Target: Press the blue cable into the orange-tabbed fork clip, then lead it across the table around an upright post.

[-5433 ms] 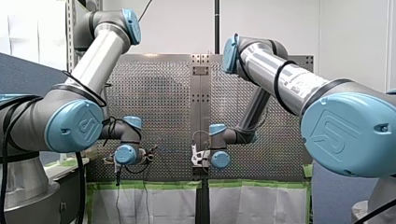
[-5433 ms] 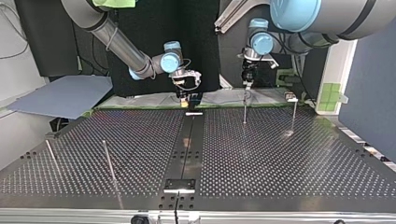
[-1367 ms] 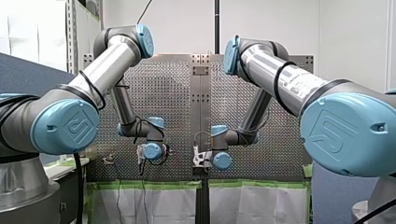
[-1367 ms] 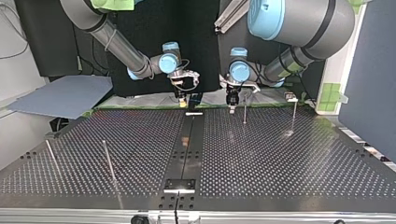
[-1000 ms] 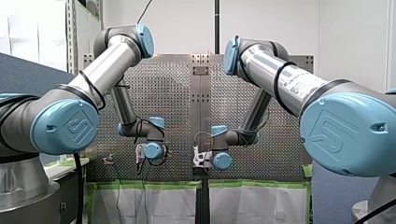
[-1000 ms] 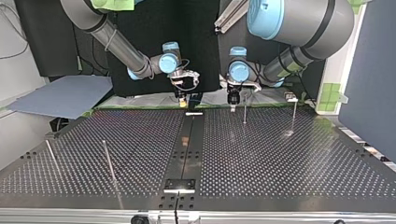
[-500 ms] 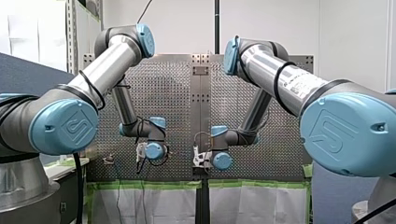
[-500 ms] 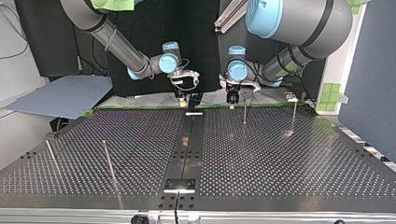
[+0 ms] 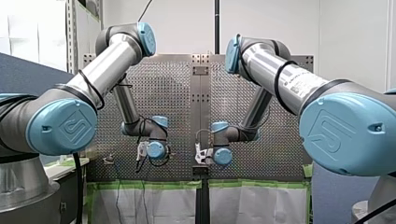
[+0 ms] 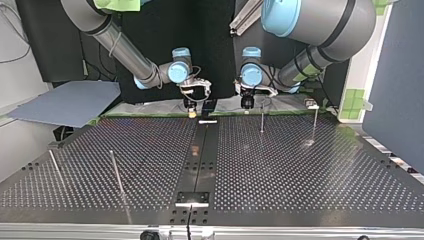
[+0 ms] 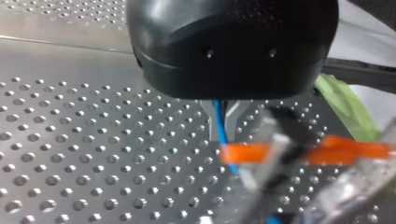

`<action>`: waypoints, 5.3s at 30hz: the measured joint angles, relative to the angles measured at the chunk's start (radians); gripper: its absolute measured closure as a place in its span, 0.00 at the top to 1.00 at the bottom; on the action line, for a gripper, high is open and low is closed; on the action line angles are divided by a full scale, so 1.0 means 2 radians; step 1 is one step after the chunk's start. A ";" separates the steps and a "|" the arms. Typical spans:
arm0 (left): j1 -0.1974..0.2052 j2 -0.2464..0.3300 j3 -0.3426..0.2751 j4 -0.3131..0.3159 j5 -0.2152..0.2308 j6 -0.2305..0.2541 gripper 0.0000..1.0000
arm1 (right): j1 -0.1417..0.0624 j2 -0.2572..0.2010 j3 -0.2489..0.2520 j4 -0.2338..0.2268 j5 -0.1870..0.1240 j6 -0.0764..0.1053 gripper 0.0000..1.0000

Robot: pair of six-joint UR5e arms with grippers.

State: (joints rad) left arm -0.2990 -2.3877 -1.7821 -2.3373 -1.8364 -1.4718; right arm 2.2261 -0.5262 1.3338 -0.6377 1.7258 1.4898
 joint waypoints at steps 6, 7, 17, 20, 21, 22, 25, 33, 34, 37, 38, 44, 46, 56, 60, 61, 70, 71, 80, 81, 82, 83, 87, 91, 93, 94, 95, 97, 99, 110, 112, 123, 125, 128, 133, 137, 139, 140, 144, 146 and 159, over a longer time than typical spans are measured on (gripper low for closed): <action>-0.009 0.023 0.000 -0.018 -0.011 0.005 0.00 | -0.001 -0.025 -0.001 0.029 0.001 -0.004 0.00; -0.012 0.028 0.000 -0.023 -0.011 0.005 0.00 | -0.002 -0.029 -0.001 0.033 0.001 -0.004 0.00; -0.034 0.076 0.000 -0.062 -0.024 0.004 0.00 | -0.002 -0.075 0.000 0.076 0.000 -0.010 0.00; -0.038 0.091 0.000 -0.069 -0.031 0.002 0.00 | -0.003 -0.090 0.000 0.087 -0.001 -0.013 0.00; -0.039 0.095 0.000 -0.071 -0.032 0.002 0.00 | -0.003 -0.095 0.000 0.090 -0.001 -0.013 0.00; -0.040 0.101 0.000 -0.072 -0.034 0.001 0.00 | -0.003 -0.099 0.000 0.093 -0.001 -0.014 0.00; -0.042 0.117 0.000 -0.074 -0.035 0.000 0.00 | -0.004 -0.114 0.001 0.099 -0.001 -0.016 0.00; -0.049 0.156 0.000 -0.090 -0.036 -0.011 0.00 | -0.006 -0.154 0.004 0.114 -0.001 -0.020 0.00; -0.049 0.161 0.000 -0.091 -0.036 -0.012 0.00 | -0.006 -0.158 0.004 0.117 -0.001 -0.020 0.00; -0.049 0.176 0.000 -0.093 -0.037 -0.013 0.00 | -0.006 -0.171 0.005 0.123 -0.001 -0.020 0.00; -0.049 0.181 0.000 -0.094 -0.037 -0.013 0.00 | -0.006 -0.177 0.005 0.125 -0.002 -0.020 0.00; -0.049 0.208 0.009 -0.098 -0.040 -0.020 0.00 | -0.008 -0.203 0.005 0.134 -0.002 -0.019 0.00; -0.049 0.217 0.016 -0.104 -0.042 -0.022 0.00 | -0.009 -0.211 0.005 0.134 -0.002 -0.018 0.00; -0.048 0.251 0.056 -0.135 -0.044 -0.036 0.00 | -0.015 -0.258 0.004 0.132 -0.018 -0.007 0.00; -0.049 0.252 0.070 -0.144 -0.044 -0.039 0.00 | -0.018 -0.276 0.003 0.130 -0.028 -0.003 0.00; -0.049 0.253 0.075 -0.148 -0.044 -0.040 0.00 | -0.018 -0.281 0.003 0.130 -0.030 -0.002 0.00; -0.049 0.253 0.110 -0.176 -0.048 -0.042 0.00 | -0.022 -0.318 -0.005 0.131 -0.042 0.007 0.00; -0.049 0.253 0.113 -0.178 -0.048 -0.042 0.00 | -0.023 -0.320 -0.007 0.132 -0.043 0.008 0.00; -0.049 0.253 0.149 -0.203 -0.047 -0.049 0.00 | -0.029 -0.324 -0.012 0.136 -0.043 0.021 0.00; -0.049 0.253 0.153 -0.206 -0.046 -0.050 0.00 | -0.030 -0.325 -0.012 0.136 -0.042 0.022 0.00; -0.049 0.253 0.158 -0.209 -0.045 -0.051 0.00 | -0.032 -0.326 -0.012 0.136 -0.043 0.023 0.00; -0.049 0.253 0.162 -0.211 -0.043 -0.052 0.00 | -0.034 -0.327 -0.013 0.136 -0.043 0.024 0.00; -0.049 0.253 0.178 -0.226 -0.036 -0.056 0.00 | -0.041 -0.332 -0.014 0.137 -0.043 0.028 0.00; -0.051 0.252 0.197 -0.244 -0.028 -0.058 0.00 | -0.048 -0.337 -0.016 0.138 -0.043 0.032 0.00; -0.052 0.252 0.206 -0.250 -0.025 -0.058 0.00 | -0.052 -0.341 -0.017 0.139 -0.044 0.034 0.00; -0.053 0.252 0.212 -0.254 -0.024 -0.058 0.00 | -0.054 -0.343 -0.017 0.140 -0.044 0.035 0.00; -0.054 0.252 0.217 -0.256 -0.022 -0.059 0.00 | -0.057 -0.345 -0.017 0.141 -0.044 0.036 0.00; -0.056 0.252 0.226 -0.260 -0.019 -0.059 0.00 | -0.060 -0.347 -0.018 0.144 -0.044 0.037 0.00; -0.058 0.252 0.233 -0.263 -0.017 -0.059 0.00 | -0.065 -0.349 -0.018 0.148 -0.043 0.039 0.00; -0.071 0.251 0.261 -0.277 -0.004 -0.061 0.00 | -0.091 -0.360 -0.018 0.155 -0.042 0.054 0.00; -0.073 0.251 0.264 -0.278 0.001 -0.064 0.00 | -0.095 -0.362 -0.018 0.155 -0.043 0.056 0.00; -0.091 0.228 0.303 -0.308 0.013 -0.072 0.00 | -0.117 -0.366 -0.018 0.168 -0.043 0.064 0.00; -0.095 0.220 0.314 -0.316 0.014 -0.072 0.00 | -0.122 -0.367 -0.018 0.172 -0.042 0.065 0.00; -0.103 0.206 0.330 -0.327 0.016 -0.072 0.00 | -0.127 -0.367 -0.018 0.175 -0.042 0.066 0.00; -0.115 0.189 0.351 -0.332 0.017 -0.076 0.00 | -0.135 -0.367 -0.018 0.180 -0.042 0.066 0.00; -0.121 0.185 0.357 -0.331 0.017 -0.082 0.00 | -0.143 -0.367 -0.018 0.183 -0.041 0.066 0.00; -0.125 0.182 0.362 -0.332 0.017 -0.084 0.00 | -0.146 -0.367 -0.018 0.183 -0.041 0.066 0.00; -0.126 0.181 0.364 -0.333 0.017 -0.084 0.00 | -0.149 -0.367 -0.018 0.184 -0.041 0.066 0.00; -0.131 0.176 0.371 -0.334 0.015 -0.085 0.00 | -0.157 -0.367 -0.018 0.187 -0.041 0.066 0.00; -0.133 0.175 0.372 -0.335 0.015 -0.085 0.00 | -0.161 -0.367 -0.018 0.188 -0.041 0.066 0.00; -0.142 0.168 0.379 -0.337 0.007 -0.089 0.00 | -0.185 -0.367 -0.018 0.203 -0.041 0.064 0.00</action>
State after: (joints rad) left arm -0.5824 -2.0507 -1.0243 -3.0122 -1.8219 -1.6503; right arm 1.8556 -1.2601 1.2974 -0.2316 1.6432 1.6183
